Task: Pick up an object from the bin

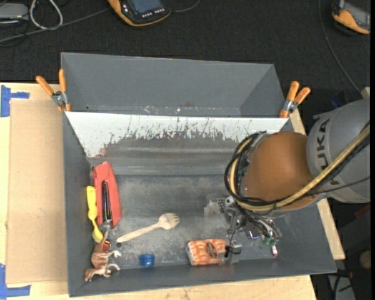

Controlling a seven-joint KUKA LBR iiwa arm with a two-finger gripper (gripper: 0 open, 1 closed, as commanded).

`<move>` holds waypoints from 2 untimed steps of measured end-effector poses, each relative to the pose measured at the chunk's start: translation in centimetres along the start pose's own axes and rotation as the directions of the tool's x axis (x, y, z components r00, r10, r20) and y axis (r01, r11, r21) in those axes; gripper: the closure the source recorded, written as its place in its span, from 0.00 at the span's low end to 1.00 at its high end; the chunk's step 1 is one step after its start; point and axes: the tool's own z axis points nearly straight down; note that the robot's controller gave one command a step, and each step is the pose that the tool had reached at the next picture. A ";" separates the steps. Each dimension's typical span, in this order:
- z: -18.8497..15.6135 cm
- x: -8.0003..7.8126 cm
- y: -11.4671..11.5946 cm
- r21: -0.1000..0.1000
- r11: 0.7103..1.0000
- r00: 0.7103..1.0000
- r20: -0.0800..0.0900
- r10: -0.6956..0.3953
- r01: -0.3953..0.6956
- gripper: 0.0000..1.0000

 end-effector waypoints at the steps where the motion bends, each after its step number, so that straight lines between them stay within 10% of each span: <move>1: -2.7 -0.1 0.0 0.003 0.987 0.987 0.006 -0.158 0.158 0.00; 2: -0.1 0.2 -0.8 0.003 0.954 0.954 0.005 -0.301 0.301 0.00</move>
Offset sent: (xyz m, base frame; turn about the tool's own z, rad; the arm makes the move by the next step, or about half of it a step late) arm -0.0036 -0.0170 -0.0359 -0.0248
